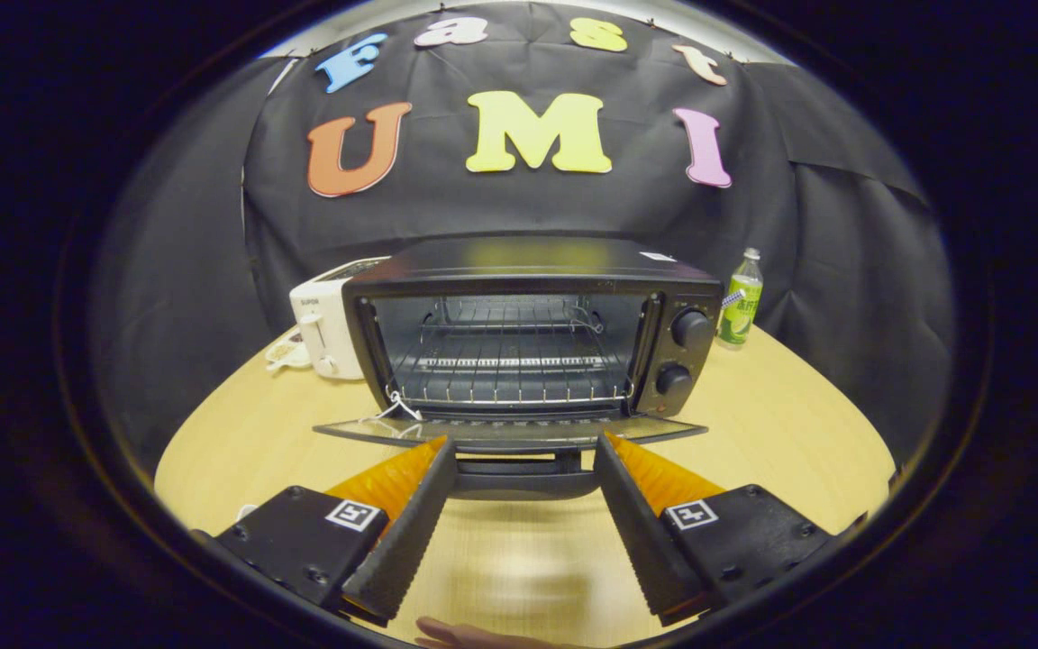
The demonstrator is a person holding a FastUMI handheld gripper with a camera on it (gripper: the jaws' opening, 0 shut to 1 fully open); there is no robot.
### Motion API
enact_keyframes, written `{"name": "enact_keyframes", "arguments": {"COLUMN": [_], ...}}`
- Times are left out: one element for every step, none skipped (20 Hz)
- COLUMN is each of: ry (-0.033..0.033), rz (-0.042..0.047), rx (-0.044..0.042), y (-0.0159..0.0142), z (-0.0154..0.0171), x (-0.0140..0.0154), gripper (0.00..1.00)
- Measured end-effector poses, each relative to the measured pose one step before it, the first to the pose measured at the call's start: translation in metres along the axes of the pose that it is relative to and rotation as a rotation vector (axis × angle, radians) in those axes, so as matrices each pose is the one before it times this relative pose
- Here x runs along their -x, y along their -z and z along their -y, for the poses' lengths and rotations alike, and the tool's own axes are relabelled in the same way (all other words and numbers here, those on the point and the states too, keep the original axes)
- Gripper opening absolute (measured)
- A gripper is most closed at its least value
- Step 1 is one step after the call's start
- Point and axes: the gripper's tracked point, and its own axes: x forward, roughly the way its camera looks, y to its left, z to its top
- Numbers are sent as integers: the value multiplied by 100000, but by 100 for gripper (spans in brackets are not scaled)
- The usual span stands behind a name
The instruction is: Open the toaster oven, put the food inside, and close the toaster oven door.
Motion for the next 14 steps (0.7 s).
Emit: {"name": "enact_keyframes", "arguments": {"ry": [87,-148,-27,-104,46,67,286,64,-75,93,-213,336,-838,-1174], "rz": [102,-138,-1006,-1297,-535,-69,151,-281,-532,-1519,-2093,-1986,-692,-85], "rx": [444,-259,23,243,453,985,476,-383,-639,-1058,-1381,-721,-280,-275], "y": [657,507,747,570,497,375,280,470,490,671,708,536,93,-70], "z": [90,20,76,0,47,-74,17,25,42,143,88,172,73,-90], "x": [144,48,-50,-27,-70,-1,-26,2,-92,-223,-157,-61,28,235], "gripper": [100,100,100,100,100,100,100,100,100,100,100,100,100,100]}}
